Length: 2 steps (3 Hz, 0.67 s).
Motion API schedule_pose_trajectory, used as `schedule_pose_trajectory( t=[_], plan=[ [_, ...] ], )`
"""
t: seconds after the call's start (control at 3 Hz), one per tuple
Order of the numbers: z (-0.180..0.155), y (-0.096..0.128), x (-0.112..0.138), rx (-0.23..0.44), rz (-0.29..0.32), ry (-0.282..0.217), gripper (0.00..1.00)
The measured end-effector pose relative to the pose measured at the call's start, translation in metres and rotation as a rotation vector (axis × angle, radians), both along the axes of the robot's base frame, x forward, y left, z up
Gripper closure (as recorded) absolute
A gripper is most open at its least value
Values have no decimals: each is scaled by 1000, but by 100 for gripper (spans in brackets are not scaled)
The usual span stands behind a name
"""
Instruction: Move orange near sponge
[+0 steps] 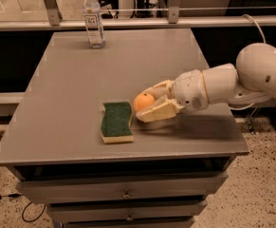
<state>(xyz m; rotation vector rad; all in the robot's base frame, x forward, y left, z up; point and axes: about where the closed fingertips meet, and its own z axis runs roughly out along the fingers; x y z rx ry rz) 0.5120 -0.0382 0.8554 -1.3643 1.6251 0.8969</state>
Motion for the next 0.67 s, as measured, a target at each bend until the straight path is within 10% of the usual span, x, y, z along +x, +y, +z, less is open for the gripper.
schedule_pose_trajectory(
  t=[0.67],
  plan=[
    [-20,14,-32,-33,117,11,41]
  ],
)
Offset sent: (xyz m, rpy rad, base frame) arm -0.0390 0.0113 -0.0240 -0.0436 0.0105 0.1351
